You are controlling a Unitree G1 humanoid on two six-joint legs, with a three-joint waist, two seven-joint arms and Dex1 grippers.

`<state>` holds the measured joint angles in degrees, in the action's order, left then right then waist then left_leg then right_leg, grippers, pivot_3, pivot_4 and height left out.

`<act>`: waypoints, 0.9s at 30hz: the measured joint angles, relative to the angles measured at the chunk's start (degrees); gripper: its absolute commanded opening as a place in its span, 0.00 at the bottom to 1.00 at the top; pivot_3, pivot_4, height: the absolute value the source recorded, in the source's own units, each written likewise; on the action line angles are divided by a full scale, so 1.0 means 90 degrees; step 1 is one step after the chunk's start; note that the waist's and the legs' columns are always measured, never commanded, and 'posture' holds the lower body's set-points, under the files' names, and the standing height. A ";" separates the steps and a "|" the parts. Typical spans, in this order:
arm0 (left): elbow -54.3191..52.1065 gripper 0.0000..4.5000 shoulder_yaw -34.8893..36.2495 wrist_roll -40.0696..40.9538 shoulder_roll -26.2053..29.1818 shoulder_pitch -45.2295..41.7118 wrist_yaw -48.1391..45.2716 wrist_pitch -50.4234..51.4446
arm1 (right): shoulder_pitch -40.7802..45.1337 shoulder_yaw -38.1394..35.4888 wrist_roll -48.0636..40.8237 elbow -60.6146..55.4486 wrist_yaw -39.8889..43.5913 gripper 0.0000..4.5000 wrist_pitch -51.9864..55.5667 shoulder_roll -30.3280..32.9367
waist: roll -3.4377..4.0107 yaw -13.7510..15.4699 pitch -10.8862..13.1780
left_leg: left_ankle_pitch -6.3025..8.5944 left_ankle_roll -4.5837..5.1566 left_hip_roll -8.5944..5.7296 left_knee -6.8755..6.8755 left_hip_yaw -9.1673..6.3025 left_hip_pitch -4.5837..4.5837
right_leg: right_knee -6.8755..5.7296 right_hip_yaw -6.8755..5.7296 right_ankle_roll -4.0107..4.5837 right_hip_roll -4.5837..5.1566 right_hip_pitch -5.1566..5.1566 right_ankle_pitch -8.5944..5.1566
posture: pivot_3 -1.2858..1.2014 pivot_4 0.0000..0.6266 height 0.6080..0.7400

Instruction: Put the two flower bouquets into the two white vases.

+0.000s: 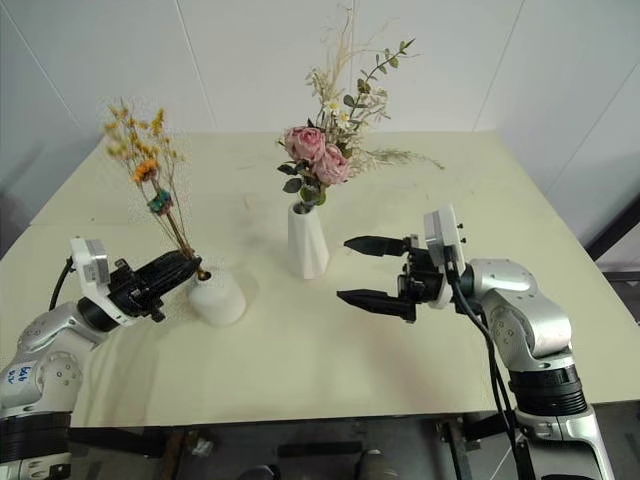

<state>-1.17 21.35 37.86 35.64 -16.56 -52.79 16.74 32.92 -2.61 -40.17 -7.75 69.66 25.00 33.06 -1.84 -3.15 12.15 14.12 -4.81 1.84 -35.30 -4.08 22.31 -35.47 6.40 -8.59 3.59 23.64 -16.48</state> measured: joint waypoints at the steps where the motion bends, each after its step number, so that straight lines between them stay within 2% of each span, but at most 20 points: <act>1: -0.0225 0.56 0.0007 0.0055 0.0129 0.0016 -0.0026 0.0084 | 0.0000 0.0000 0.0004 0.0003 0.0001 1.00 -0.0003 -0.0001 | 0.0000 0.0000 0.0000 | 0.0000 0.0000 0.0000 0.0002 0.0000 0.0000 | 0.0002 0.0000 0.0000 0.0000 0.0000 0.0000 | 0.52 0.24 1.00; 7: -0.0829 0.98 0.0269 0.0262 0.0797 0.0253 -0.0292 0.0366 | 0.0003 0.0007 0.0086 0.0177 0.0055 1.00 -0.0033 -0.0022 | 0.0003 -0.0011 0.0001 | 0.0001 0.0001 0.0000 0.0008 0.0001 -0.0006 | 0.0002 0.0000 0.0006 -0.0001 0.0000 -0.0003 | 0.52 0.24 1.00; 8: -0.0833 1.00 0.0285 0.0262 0.0889 0.0320 -0.0343 0.0370 | 0.0008 0.0012 0.0090 0.0197 0.0083 1.00 -0.0047 -0.0032 | 0.0003 -0.0013 0.0001 | 0.0001 0.0001 0.0001 0.0008 0.0001 -0.0006 | 0.0002 0.0000 0.0007 -0.0001 0.0000 -0.0004 | 0.52 0.24 1.00; 13: -0.0914 1.00 0.0712 0.0253 0.1423 0.0837 -0.0601 0.0371 | 0.0096 0.0053 0.0207 0.0490 0.0237 1.00 -0.0154 -0.0082 | 0.0003 -0.0041 0.0002 | 0.0002 0.0003 0.0003 0.0018 0.0003 -0.0006 | 0.0006 0.0000 0.0014 -0.0001 0.0004 -0.0008 | 0.52 0.24 1.00; 21: -0.1213 1.00 0.1717 0.0315 0.1652 0.2090 -0.1178 0.0362 | 0.0323 0.0114 0.0376 0.0933 0.0689 1.00 -0.0241 0.0128 | 0.0007 -0.0018 0.0005 | 0.0009 0.0007 0.0005 0.0023 0.0004 -0.0002 | 0.0016 -0.0002 0.0029 0.0000 0.0006 -0.0021 | 0.52 0.24 1.00; 23: -0.1408 1.00 0.1939 0.0457 0.1679 0.2249 -0.1295 0.0443 | 0.0436 0.0123 0.0425 0.1037 0.0873 1.00 -0.0287 0.0252 | 0.0008 -0.0005 0.0006 | 0.0009 0.0007 0.0005 0.0021 0.0004 -0.0002 | 0.0022 -0.0002 0.0050 0.0001 0.0004 -0.0032 | 0.52 0.24 1.00; 24: -0.1526 1.00 0.2036 0.0525 0.1691 0.2320 -0.1326 0.0509 | 0.0520 0.0125 0.0467 0.1127 0.0967 1.00 -0.0301 0.0323 | 0.0008 -0.0008 0.0007 | 0.0009 0.0007 0.0005 0.0021 0.0005 -0.0001 | 0.0025 -0.0002 0.0109 0.0002 0.0003 -0.0063 | 0.52 0.24 1.00; 27: -0.1795 1.00 0.2392 0.0732 0.1937 0.2727 -0.1676 0.0749 | 0.0665 0.0072 0.0592 0.1275 0.1228 1.00 -0.0555 0.0648 | 0.0009 -0.0018 0.0008 | 0.0011 0.0008 0.0005 0.0023 0.0007 -0.0001 | 0.0027 -0.0001 0.0120 0.0001 0.0004 -0.0070 | 0.52 0.24 1.00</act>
<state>-17.32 42.88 44.45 53.07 7.99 -67.88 23.49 38.90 -1.96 -34.84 3.73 80.72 20.01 38.89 -1.76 -3.32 12.22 14.22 -4.74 1.89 -35.10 -4.02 22.30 -35.22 6.39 -7.50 3.61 23.68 -17.11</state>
